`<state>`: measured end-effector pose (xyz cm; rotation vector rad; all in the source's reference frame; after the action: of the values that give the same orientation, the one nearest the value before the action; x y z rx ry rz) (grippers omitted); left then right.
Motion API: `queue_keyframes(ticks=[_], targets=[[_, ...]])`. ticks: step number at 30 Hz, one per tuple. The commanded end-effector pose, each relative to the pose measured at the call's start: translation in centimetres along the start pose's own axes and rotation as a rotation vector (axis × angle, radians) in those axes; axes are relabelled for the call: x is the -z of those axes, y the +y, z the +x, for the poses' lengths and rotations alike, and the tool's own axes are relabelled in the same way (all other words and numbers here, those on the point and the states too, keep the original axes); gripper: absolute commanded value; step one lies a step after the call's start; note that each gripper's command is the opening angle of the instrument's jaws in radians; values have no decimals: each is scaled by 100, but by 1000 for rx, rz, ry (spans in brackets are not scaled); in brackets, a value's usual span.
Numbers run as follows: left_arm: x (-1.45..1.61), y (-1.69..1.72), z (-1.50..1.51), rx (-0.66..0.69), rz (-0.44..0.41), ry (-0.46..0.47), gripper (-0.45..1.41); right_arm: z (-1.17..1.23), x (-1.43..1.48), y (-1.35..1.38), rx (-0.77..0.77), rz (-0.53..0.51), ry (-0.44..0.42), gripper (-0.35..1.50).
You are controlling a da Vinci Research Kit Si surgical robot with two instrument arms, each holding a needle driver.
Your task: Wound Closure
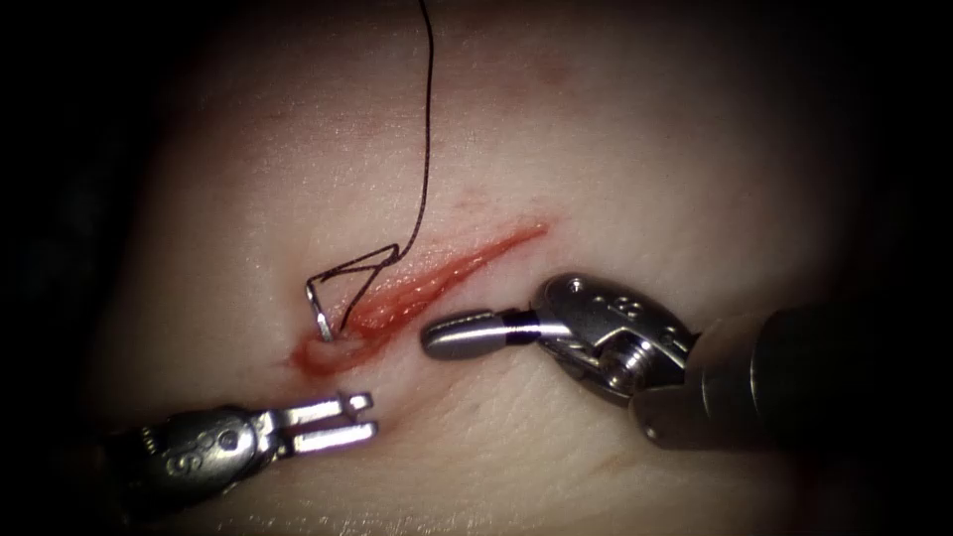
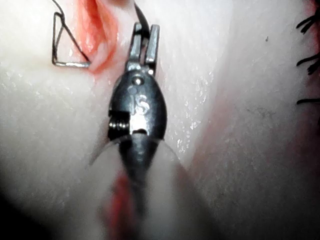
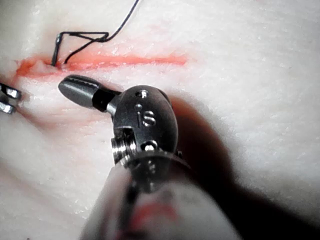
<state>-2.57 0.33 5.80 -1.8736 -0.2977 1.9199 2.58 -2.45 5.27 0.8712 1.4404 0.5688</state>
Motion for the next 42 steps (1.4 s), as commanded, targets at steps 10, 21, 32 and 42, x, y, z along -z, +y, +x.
queue_keyframes(ticks=[10,21,32,42], targets=[[3,26,13,280,-85,47,-45,-18,-8,-6,94,31,-68,-23],[15,48,30,438,-165,105,-45,-33,-22,-23,231,25,-86,-10],[35,105,85,169,-203,145,-45,-39,-62,-56,506,-104,-166,98],[33,124,102,18,-165,124,-45,-45,-88,-51,731,-214,-285,94]])
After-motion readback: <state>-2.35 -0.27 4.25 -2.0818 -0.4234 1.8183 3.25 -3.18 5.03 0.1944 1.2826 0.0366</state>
